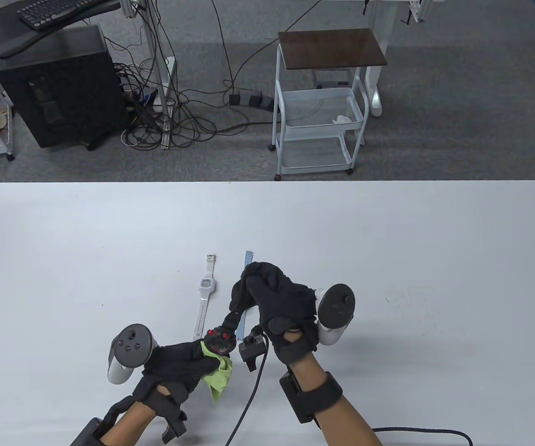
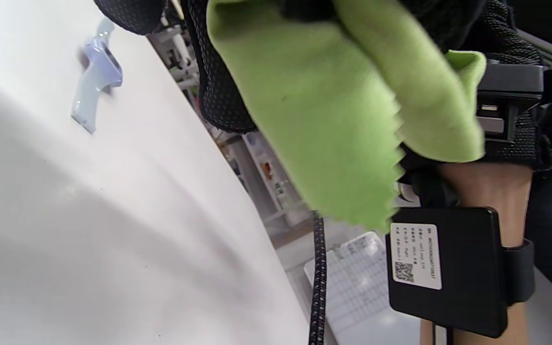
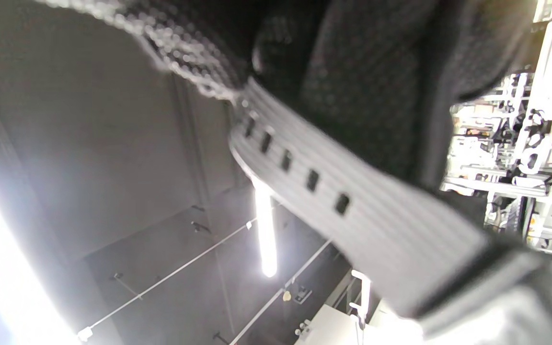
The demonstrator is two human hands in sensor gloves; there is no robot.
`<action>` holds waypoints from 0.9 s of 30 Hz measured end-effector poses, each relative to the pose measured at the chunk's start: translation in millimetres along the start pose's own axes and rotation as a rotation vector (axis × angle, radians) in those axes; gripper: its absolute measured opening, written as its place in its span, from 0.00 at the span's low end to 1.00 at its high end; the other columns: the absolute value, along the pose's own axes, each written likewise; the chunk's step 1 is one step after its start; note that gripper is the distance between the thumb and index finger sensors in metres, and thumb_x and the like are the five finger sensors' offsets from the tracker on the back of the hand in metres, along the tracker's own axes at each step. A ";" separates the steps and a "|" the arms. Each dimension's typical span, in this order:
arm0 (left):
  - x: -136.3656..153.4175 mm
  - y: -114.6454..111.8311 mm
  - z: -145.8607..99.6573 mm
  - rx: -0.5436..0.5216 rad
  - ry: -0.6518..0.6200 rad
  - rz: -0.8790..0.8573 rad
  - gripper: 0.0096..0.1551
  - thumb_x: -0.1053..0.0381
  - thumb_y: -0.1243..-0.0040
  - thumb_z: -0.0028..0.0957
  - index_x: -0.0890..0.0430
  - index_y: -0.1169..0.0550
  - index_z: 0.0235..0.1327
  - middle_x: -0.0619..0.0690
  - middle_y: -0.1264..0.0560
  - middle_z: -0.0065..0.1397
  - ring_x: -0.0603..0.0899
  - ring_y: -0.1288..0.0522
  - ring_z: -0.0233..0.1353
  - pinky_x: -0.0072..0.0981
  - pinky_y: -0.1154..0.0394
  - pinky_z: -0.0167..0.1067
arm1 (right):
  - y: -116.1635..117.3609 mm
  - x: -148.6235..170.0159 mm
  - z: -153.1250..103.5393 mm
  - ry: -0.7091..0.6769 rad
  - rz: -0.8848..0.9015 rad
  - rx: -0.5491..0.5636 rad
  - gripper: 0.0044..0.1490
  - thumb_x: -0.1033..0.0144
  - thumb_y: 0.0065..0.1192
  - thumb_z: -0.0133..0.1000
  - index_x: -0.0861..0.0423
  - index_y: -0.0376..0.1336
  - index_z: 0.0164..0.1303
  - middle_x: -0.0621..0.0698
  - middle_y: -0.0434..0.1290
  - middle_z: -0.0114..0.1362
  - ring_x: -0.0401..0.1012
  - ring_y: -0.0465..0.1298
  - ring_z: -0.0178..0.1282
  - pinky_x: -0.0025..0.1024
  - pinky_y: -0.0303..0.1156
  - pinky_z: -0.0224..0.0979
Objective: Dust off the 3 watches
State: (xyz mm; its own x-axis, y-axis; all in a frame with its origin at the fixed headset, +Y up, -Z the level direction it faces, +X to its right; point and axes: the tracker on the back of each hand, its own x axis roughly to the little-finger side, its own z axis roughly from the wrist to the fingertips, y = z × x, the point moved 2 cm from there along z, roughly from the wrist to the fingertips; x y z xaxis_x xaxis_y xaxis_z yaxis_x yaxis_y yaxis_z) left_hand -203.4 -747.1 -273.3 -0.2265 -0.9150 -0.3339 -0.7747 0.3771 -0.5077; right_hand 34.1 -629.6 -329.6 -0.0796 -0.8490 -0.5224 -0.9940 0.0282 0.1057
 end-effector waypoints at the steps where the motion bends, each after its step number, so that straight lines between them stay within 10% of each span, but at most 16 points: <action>1: 0.0 -0.3 0.4 -0.004 0.001 0.016 0.28 0.36 0.46 0.58 0.51 0.22 0.61 0.42 0.16 0.54 0.52 0.17 0.65 0.65 0.37 0.75 | -0.1 -0.7 0.1 -0.015 -0.006 0.009 0.24 0.57 0.64 0.48 0.59 0.72 0.47 0.52 0.87 0.36 0.42 0.91 0.26 0.50 0.77 0.54; 7: 1.3 -1.2 1.5 0.032 0.031 0.036 0.27 0.41 0.44 0.61 0.51 0.27 0.69 0.43 0.19 0.63 0.53 0.22 0.73 0.66 0.41 0.76 | 1.7 -3.5 -1.0 -0.032 -0.015 0.009 0.24 0.57 0.65 0.48 0.59 0.72 0.47 0.52 0.87 0.36 0.42 0.91 0.26 0.50 0.77 0.54; 13: 3.0 4.6 -3.3 -0.047 0.055 0.057 0.26 0.32 0.43 0.58 0.50 0.19 0.54 0.40 0.15 0.42 0.49 0.15 0.54 0.61 0.34 0.72 | -3.0 -4.3 -0.2 -0.028 0.007 0.027 0.24 0.57 0.65 0.48 0.59 0.72 0.47 0.52 0.87 0.36 0.42 0.91 0.26 0.50 0.77 0.54; 22: 4.2 1.6 -1.1 -0.012 0.075 0.091 0.25 0.40 0.43 0.62 0.50 0.25 0.67 0.43 0.18 0.62 0.53 0.21 0.73 0.63 0.38 0.76 | -3.4 -3.0 -0.9 -0.038 -0.003 0.038 0.24 0.57 0.65 0.48 0.59 0.72 0.47 0.52 0.87 0.37 0.43 0.91 0.27 0.51 0.77 0.55; 27: 8.9 1.8 -1.5 0.011 0.113 0.034 0.25 0.38 0.44 0.62 0.49 0.26 0.66 0.42 0.19 0.58 0.52 0.22 0.69 0.66 0.43 0.76 | -3.2 -2.0 -0.6 -0.031 -0.004 0.031 0.24 0.57 0.64 0.49 0.58 0.72 0.48 0.52 0.87 0.37 0.43 0.91 0.27 0.51 0.77 0.55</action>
State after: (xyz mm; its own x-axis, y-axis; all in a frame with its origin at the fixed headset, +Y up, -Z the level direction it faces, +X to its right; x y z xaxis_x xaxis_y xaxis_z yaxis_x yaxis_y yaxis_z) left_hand -207.7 -754.8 -275.9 -0.3182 -0.9117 -0.2600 -0.7590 0.4094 -0.5064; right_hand 37.5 -628.4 -328.4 -0.0774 -0.8322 -0.5491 -0.9961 0.0416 0.0774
